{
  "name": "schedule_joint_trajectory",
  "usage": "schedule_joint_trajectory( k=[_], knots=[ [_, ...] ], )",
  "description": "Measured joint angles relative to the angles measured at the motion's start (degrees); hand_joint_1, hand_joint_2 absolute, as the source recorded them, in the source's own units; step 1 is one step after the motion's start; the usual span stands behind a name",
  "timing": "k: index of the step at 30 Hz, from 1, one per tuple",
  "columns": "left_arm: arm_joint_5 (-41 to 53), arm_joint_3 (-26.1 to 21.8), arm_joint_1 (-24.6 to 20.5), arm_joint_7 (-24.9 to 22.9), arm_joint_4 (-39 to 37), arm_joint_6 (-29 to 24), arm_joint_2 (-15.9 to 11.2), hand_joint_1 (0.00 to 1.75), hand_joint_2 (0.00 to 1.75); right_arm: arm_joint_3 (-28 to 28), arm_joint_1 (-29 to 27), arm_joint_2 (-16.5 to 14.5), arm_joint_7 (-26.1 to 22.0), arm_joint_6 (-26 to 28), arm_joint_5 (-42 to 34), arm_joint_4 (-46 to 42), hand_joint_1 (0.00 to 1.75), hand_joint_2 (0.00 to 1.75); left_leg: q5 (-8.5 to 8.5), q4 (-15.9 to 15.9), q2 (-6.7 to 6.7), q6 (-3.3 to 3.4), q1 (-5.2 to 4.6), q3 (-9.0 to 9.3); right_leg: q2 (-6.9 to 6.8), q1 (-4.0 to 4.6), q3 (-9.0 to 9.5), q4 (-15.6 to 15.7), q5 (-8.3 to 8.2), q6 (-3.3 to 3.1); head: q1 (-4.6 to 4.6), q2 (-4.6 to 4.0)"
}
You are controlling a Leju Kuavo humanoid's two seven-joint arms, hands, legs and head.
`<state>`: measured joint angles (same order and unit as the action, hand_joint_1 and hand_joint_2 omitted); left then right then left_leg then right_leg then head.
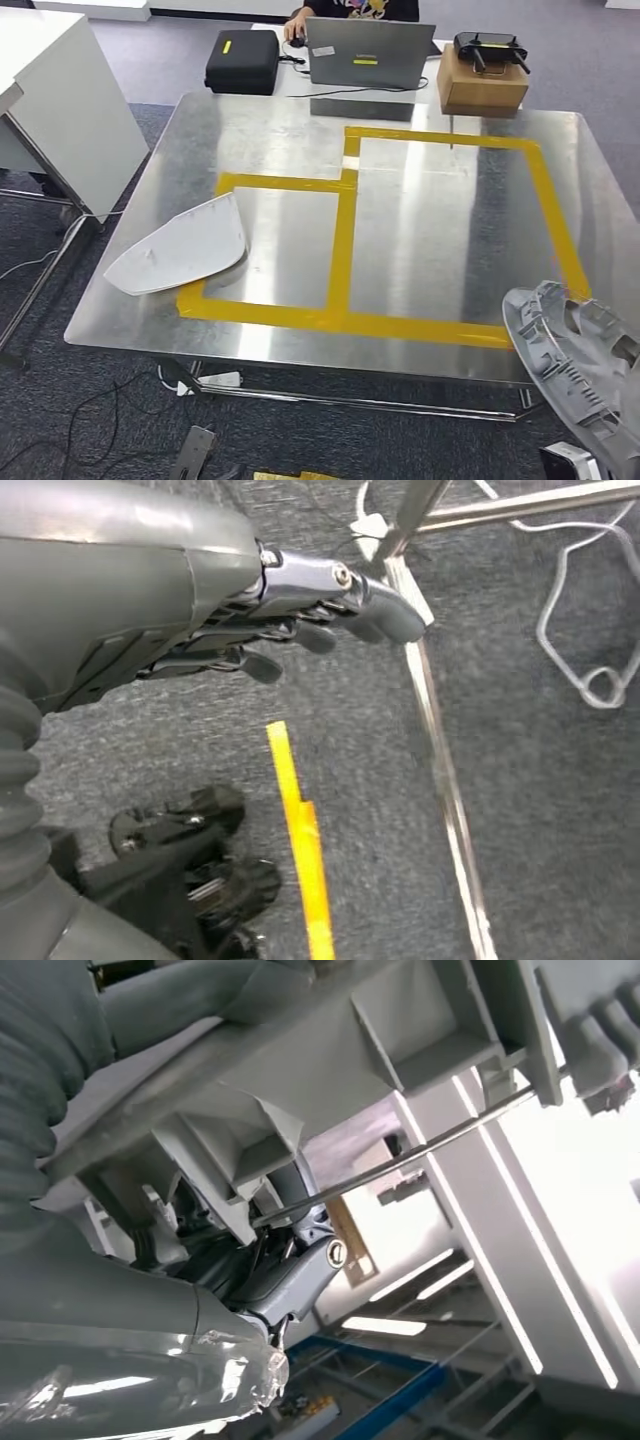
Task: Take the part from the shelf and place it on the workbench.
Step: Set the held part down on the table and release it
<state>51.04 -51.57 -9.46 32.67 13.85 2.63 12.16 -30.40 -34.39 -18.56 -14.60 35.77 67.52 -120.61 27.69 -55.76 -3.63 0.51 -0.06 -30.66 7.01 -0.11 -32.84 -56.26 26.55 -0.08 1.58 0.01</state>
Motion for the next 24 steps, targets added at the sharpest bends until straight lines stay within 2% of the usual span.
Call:
schedule_joint_trajectory(
  k=[2, 3, 8, 12, 15, 18, 24],
  knots=[
    [0.09, 0.06, -0.37, -0.07, -0.01, 0.18, 0.08, 0.00, 1.75, -3.05, 1.51, 0.02, -2.74, -4.99, -1.27, 1.72, 1.62, 1.75, -0.35, 0.51, 0.01, -0.37, 0.10, 0.11, -0.26, 0.13, 0.18, 0.74, -0.41, -0.92, 0.20, 0.01],
    [0.18, 0.09, -0.47, -0.15, -0.02, 0.26, 0.12, 0.00, 1.75, -4.79, 2.35, 0.03, -3.94, -7.98, -1.50, 2.34, 1.62, 1.75, -0.39, 0.51, 0.04, -0.14, 0.01, 0.09, -0.26, 0.08, 0.16, 0.77, -0.46, -0.89, 0.22, 0.01],
    [0.97, 0.89, -0.67, -0.55, -0.02, 0.88, 0.11, 0.00, 1.75, -15.11, 9.49, 0.03, -10.48, -22.68, 2.07, 5.03, 1.62, 1.75, -0.67, 0.44, 0.03, 0.59, -0.50, -0.01, -0.38, -0.45, 0.20, 1.02, -0.86, 0.52, 0.24, -0.01],
    [1.67, 1.67, -1.02, -1.16, -0.02, 0.83, 0.16, 0.00, 1.75, -20.43, 15.19, 0.21, -11.75, -28.15, 7.44, 7.39, 1.62, 1.75, -0.78, 0.39, 0.03, 0.83, -0.66, -0.04, -0.41, -0.63, 0.20, 1.03, -0.98, 1.10, 0.23, -0.01],
    [1.94, 2.40, -1.55, -1.97, -0.02, -0.69, 0.74, 0.00, 1.75, -20.99, 18.30, 1.08, -9.73, -28.85, 10.55, 9.69, 1.62, 1.75, -0.83, 0.38, 0.02, 0.90, -0.66, -0.05, -0.43, -0.63, 0.18, 1.03, -1.04, 1.23, 0.22, 0.00],
    [2.19, 2.81, -1.94, -2.07, -0.02, -1.91, 1.59, 0.00, 1.75, -19.19, 19.57, 2.18, -5.59, -27.88, 12.14, 11.45, 1.62, 1.75, -0.84, 0.37, 0.00, 0.92, -0.64, -0.05, -0.49, -0.63, 0.19, 1.02, -1.05, 1.25, 0.22, 0.00],
    [2.53, 4.01, -2.08, -2.57, -0.02, -2.04, 2.14, 0.00, 1.75, -8.74, 18.19, 5.89, 5.17, -24.86, 14.30, 13.48, 1.62, 1.75, -0.86, 0.37, 0.00, 0.91, -0.56, -0.08, -0.46, -0.57, 0.08, 0.88, -1.05, 1.25, 0.20, -0.01]
  ],
)
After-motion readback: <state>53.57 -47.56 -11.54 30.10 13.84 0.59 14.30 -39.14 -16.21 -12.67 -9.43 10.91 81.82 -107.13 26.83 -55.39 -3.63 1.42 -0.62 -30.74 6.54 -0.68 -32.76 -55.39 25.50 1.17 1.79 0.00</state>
